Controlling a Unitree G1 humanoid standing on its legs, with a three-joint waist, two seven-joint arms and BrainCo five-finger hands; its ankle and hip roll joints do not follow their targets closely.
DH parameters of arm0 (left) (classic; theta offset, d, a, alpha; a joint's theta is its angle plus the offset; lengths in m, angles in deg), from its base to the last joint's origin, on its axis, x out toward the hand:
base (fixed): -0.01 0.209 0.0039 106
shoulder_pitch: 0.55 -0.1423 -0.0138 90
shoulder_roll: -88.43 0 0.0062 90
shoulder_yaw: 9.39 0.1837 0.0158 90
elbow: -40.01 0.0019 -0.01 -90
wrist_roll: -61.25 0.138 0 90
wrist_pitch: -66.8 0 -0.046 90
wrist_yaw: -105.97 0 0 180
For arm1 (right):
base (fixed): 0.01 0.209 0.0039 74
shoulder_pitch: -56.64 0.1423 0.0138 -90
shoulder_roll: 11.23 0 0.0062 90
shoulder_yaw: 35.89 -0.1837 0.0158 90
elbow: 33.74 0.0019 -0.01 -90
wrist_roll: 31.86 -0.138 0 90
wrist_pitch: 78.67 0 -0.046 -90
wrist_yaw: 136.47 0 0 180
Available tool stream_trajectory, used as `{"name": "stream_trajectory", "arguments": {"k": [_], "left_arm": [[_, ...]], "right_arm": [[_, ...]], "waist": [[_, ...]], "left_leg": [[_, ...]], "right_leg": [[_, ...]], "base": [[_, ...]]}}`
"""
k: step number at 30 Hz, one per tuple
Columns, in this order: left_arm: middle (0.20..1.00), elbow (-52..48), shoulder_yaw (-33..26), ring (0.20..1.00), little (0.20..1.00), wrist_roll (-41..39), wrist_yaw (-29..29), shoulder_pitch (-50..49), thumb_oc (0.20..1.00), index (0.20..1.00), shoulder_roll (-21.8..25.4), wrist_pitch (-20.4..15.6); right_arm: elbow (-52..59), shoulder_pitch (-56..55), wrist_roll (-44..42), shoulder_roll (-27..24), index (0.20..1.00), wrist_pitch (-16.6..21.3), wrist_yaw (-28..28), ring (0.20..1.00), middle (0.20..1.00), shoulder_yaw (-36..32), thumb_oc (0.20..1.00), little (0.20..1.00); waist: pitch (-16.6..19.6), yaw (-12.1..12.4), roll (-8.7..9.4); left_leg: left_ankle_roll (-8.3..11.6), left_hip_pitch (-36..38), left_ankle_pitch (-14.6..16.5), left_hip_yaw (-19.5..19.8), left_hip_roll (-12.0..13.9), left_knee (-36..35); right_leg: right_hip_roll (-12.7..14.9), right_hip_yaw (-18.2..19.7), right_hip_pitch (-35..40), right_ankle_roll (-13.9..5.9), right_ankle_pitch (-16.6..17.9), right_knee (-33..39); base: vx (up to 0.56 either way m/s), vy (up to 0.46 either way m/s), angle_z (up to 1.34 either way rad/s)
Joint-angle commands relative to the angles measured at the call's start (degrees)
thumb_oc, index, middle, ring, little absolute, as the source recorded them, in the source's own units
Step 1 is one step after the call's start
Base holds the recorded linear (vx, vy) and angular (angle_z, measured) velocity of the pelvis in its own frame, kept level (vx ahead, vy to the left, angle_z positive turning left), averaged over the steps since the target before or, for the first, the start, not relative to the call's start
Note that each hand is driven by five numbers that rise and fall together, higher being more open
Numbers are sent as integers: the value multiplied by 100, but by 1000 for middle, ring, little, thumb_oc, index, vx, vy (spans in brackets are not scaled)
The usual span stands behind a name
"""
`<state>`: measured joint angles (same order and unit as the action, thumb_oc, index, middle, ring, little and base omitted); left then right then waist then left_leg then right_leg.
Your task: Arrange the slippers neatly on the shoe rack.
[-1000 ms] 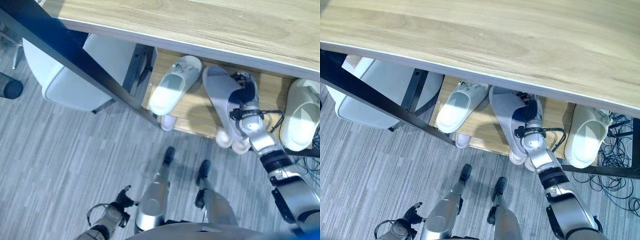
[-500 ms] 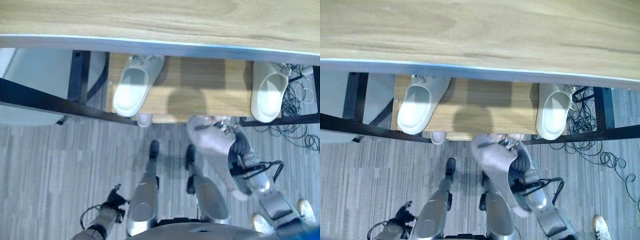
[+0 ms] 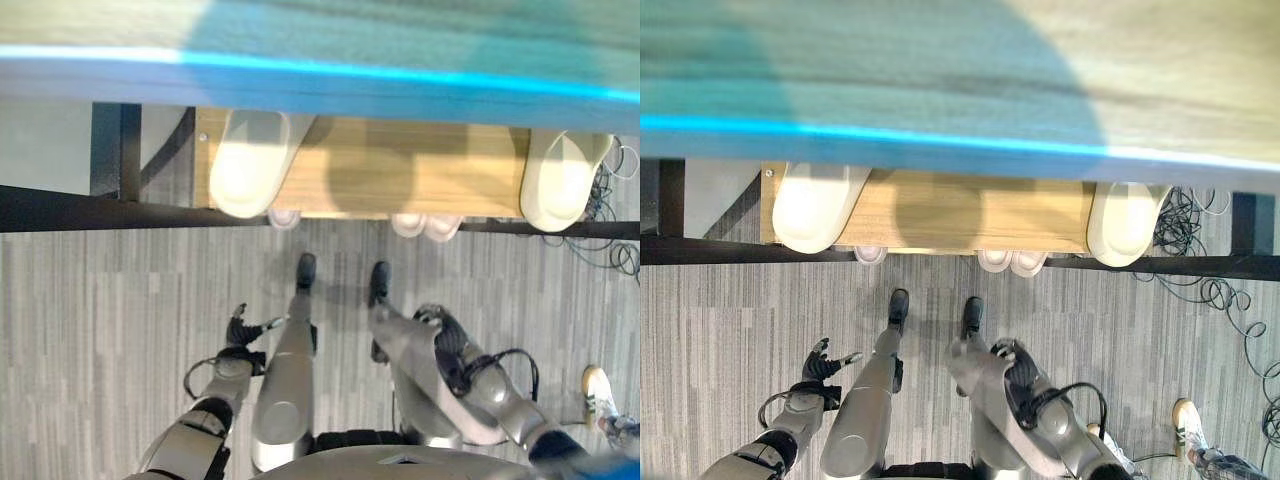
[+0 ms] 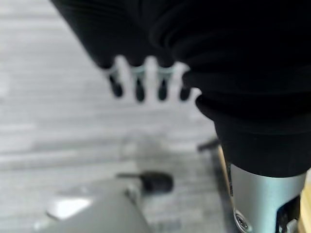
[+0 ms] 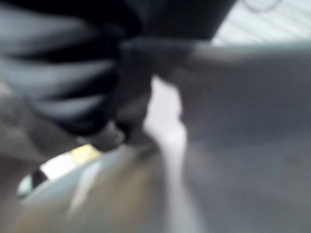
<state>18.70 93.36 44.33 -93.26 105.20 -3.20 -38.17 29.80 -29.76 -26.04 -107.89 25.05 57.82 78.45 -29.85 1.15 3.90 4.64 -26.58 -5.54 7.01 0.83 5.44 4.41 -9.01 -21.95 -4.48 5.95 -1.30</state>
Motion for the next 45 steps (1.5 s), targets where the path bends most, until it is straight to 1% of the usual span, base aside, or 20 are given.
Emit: {"name": "stream_trajectory", "arguments": {"k": [1, 3, 6, 11, 17, 18, 19, 21, 24, 25, 26, 32, 33, 37, 39, 41, 42, 43, 44, 45], "left_arm": [[1000, -259, -279, 1000, 1000, -403, -301, -286, 1000, 1000, 57, -198], [1000, -183, -438, 1000, 1000, -649, -342, -289, 1000, 1000, 36, -279], [1000, -146, -488, 1000, 1000, -729, -354, -288, 1000, 1000, -10, -306], [1000, -81, -393, 1000, 1000, -681, -366, -276, 1000, 1000, -123, -328], [1000, -91, -280, 1000, 1000, -592, -391, -294, 1000, 1000, -169, -336], [1000, -114, -198, 1000, 1000, -553, -392, -310, 1000, 1000, -208, -369], [1000, -99, -172, 1000, 1000, -609, -431, -317, 1000, 1000, -249, -361], [1000, -96, -172, 1000, 1000, -653, -433, -321, 1000, 1000, -248, -373], [1000, -73, -243, 1000, 1000, -842, -413, -315, 1000, 1000, -206, -398], [1000, -66, -256, 1000, 1000, -870, -400, -294, 1000, 1000, -170, -417], [1000, -65, -257, 1000, 1000, -870, -399, -293, 1000, 1000, -169, -417], [1000, -84, -207, 1000, 1000, -814, -394, -322, 1000, 1000, -91, -447], [1000, -84, -207, 1000, 1000, -814, -394, -322, 1000, 1000, -91, -447], [1000, -232, -270, 1000, 1000, -968, -345, -388, 1000, 1000, -3, -472], [1000, -270, -403, 1000, 1000, -1256, -266, -373, 1000, 1000, 126, -495], [1000, -265, -672, 1000, 1000, -1667, -243, -336, 1000, 1000, 312, -516], [1000, -254, -813, 1000, 1000, -1881, -227, -307, 1000, 1000, 389, -500], [1000, -78, -1122, 1000, 1000, -2329, -196, -208, 1000, 1000, 587, -479], [1000, -67, -1128, 1000, 1000, -2335, -188, -194, 1000, 1000, 590, -480], [1000, 24, -1277, 1000, 1000, -2522, -180, -128, 1000, 1000, 695, -470]], "right_arm": [[798, -51, -228, -202, 200, 255, 432, 200, 200, -79, 200, 200], [699, 60, -175, -176, 200, 268, 595, 200, 200, -159, 200, 200], [639, 66, -135, -160, 200, 281, 665, 200, 200, -167, 200, 200], [244, 100, -35, -49, 200, 252, 697, 200, 200, 3, 200, 200], [-76, 145, 137, 36, 200, 170, 734, 200, 200, 149, 200, 200], [-236, 176, 186, 78, 200, 105, 771, 200, 200, 190, 200, 200], [-420, 287, 87, 166, 200, 67, 824, 200, 200, 211, 200, 200], [-444, 317, 70, 178, 200, 68, 862, 200, 200, 215, 200, 200], [-707, 526, -19, 249, 200, 58, 950, 200, 200, 227, 200, 200], [-785, 649, -22, 242, 200, 40, 1003, 200, 200, 234, 200, 200], [-786, 651, -23, 243, 200, 40, 1003, 200, 200, 235, 200, 200], [-750, 865, -253, 254, 200, 98, 1239, 200, 200, 0, 200, 200], [-749, 865, -253, 254, 200, 98, 1239, 200, 200, 0, 200, 200], [-530, 987, -647, 193, 200, 121, 1491, 200, 200, -430, 200, 200], [-435, 1197, -966, 129, 200, 168, 1595, 200, 200, -639, 200, 200], [-395, 1545, -1253, -12, 200, 165, 1656, 200, 200, -808, 200, 200], [-401, 1723, -1445, -99, 200, 178, 1677, 200, 200, -857, 200, 200], [-473, 2295, -1802, -335, 200, 174, 1754, 200, 200, -927, 200, 200], [-484, 2315, -1809, -338, 200, 177, 1752, 200, 200, -923, 200, 200], [-504, 2641, -1946, -490, 200, 185, 1785, 200, 200, -938, 200, 200]], "waist": [[5, 67, -57], [5, 122, -77], [5, 141, -54], [84, 213, 11], [164, 285, 42], [211, 308, 26], [242, 325, -2], [264, 337, -7], [291, 376, -43], [298, 410, -64], [300, 409, -64], [444, 389, -126], [445, 389, -126], [528, 372, -216], [562, 367, -239], [560, 394, -271], [541, 405, -290], [510, 460, -324], [522, 464, -317], [499, 487, -330]], "left_leg": [[-171, -694, 830, -4, -107, 1376], [-172, -804, 905, 79, -135, 1519], [-167, -832, 934, 110, -129, 1588], [-146, -701, 956, 190, -116, 1488], [-151, -692, 1055, 250, -142, 1651], [-163, -703, 1131, 266, -166, 1785], [-191, -811, 1246, 286, -178, 2129], [-200, -847, 1288, 297, -186, 2228], [-238, -943, 1472, 338, -192, 2615], [-243, -973, 1725, 352, -206, 2873], [-243, -980, 1728, 352, -207, 2880], [-275, -1441, 1805, 377, -204, 3301], [-275, -1442, 1805, 377, -204, 3302], [-316, -2219, 1927, 391, -234, 3992], [-314, -2811, 2106, 375, -293, 4696], [-307, -3451, 2430, 343, -369, 5627], [-327, -3676, 2558, 333, -346, 6012], [-408, -4227, 2956, 362, -299, 6945], [-409, -4277, 2983, 354, -296, 6995], [-458, -4562, 3179, 320, -284, 7478]], "right_leg": [[586, 145, -214, -365, -1148, -1703], [616, 99, -296, -340, -1266, -1896], [630, 74, -307, -340, -1277, -1972], [621, -9, -150, -306, -1349, -1881], [636, -14, -85, -285, -1461, -2043], [652, -25, -76, -255, -1565, -2183], [665, -6, -170, -222, -1675, -2524], [667, -2, -198, -200, -1734, -2614], [697, 31, -334, -129, -1964, -3117], [701, 86, -367, -114, -2209, -3376], [701, 87, -374, -114, -2213, -3382], [677, 199, -954, -9, -2456, -4012], [677, 200, -956, -9, -2456, -4013], [711, 316, -1818, 84, -2715, -4801], [715, 397, -2437, 180, -2965, -5451], [702, 556, -3123, 301, -3338, -6349], [708, 617, -3381, 319, -3429, -6740], [716, 771, -4007, 355, -3726, -7625], [713, 786, -4061, 351, -3750, -7675], [713, 862, -4364, 358, -3887, -8138]], "base": [[-11, -21, 5], [0, -25, 8], [-2, -12, 25], [13, -18, 14], [16, -15, 5], [6, 5, 7], [6, 5, 5], [-8, -21, 6], [35, -42, 10], [80, -47, 11], [66, -45, 13], [-14, -12, 6], [-26, -16, -3], [-66, -14, -3], [-82, -33, -6], [-58, -32, -5], [-18, 9, -7], [7, 25, -11], [26, 34, -14], [44, 31, -19]]}}
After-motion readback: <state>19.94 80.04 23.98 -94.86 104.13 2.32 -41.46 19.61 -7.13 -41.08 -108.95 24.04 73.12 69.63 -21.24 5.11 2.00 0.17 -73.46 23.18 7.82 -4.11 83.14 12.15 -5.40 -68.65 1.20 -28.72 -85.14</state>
